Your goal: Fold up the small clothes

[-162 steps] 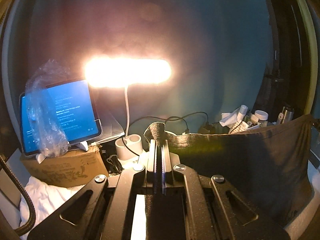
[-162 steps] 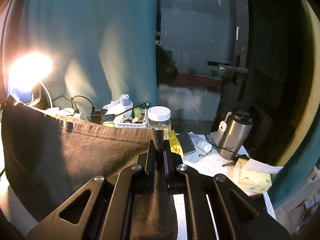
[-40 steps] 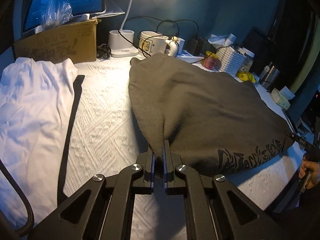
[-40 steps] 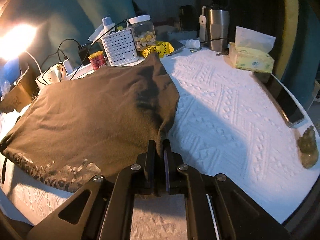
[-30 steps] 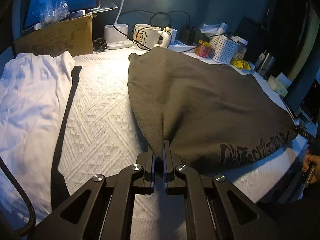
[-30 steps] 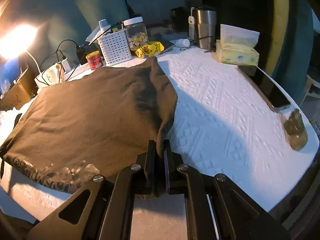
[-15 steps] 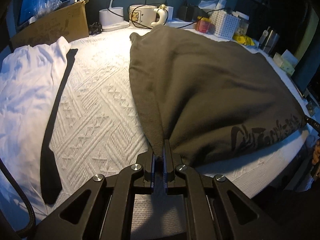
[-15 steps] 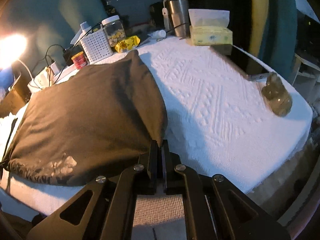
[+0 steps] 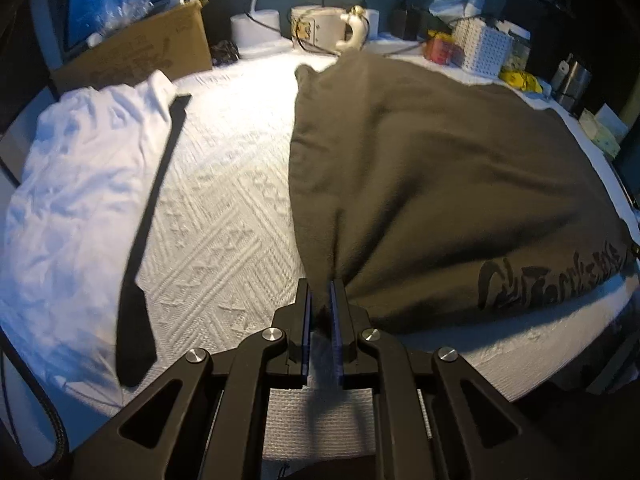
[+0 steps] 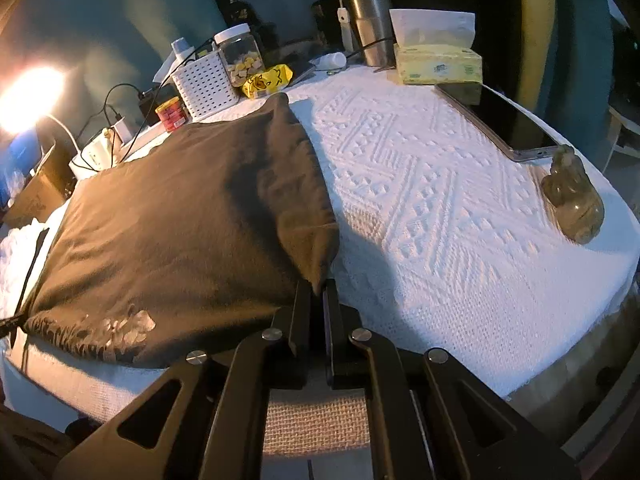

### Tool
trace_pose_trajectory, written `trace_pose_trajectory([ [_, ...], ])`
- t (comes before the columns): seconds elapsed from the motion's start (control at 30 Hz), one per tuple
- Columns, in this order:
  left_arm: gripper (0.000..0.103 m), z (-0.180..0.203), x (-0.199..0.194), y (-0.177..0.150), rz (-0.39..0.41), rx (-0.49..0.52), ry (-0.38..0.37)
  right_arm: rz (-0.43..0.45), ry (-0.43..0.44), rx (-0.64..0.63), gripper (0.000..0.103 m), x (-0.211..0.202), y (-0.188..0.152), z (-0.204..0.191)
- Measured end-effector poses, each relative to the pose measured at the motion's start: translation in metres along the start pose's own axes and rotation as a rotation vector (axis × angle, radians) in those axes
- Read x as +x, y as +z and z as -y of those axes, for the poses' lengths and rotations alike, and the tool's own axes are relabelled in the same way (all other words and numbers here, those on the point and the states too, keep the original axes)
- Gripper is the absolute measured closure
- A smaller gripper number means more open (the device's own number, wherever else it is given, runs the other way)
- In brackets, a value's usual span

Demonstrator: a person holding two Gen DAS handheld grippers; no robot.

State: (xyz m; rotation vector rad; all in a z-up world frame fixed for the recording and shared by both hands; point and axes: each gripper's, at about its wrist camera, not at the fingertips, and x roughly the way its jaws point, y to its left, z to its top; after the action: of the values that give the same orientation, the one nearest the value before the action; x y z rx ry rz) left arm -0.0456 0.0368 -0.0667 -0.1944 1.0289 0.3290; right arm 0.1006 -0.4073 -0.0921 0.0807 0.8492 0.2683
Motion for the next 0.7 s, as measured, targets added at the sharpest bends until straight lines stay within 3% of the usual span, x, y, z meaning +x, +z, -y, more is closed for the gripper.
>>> trace_pose_trajectory([
  [0.17, 0.091, 0.004, -0.007, 0.01, 0.03, -0.045, 0.044, 0.011, -0.014, -0.026, 0.099, 0.002, -0.001, -0.004],
  [0.4, 0.091, 0.004, -0.016, 0.027, 0.088, -0.103, 0.1, -0.009, 0.032, -0.025, 0.099, 0.003, 0.003, 0.002],
  [0.53, 0.091, 0.013, -0.015, 0.04, 0.102, -0.108, 0.088, -0.028, 0.054, -0.017, 0.099, 0.003, 0.005, 0.005],
  [0.57, 0.086, 0.019, -0.013, 0.045, 0.104, -0.096, 0.076, -0.031, 0.06, -0.012, 0.099, 0.003, 0.006, 0.006],
  [0.63, 0.067, 0.028, -0.009, 0.051, 0.11, -0.074, 0.049, -0.039, 0.071, 0.007, 0.098, 0.003, 0.006, 0.008],
  [0.7, 0.063, 0.037, -0.009, 0.056, 0.12, -0.055, 0.021, -0.042, 0.076, 0.031, 0.098, 0.003, 0.007, 0.01],
])
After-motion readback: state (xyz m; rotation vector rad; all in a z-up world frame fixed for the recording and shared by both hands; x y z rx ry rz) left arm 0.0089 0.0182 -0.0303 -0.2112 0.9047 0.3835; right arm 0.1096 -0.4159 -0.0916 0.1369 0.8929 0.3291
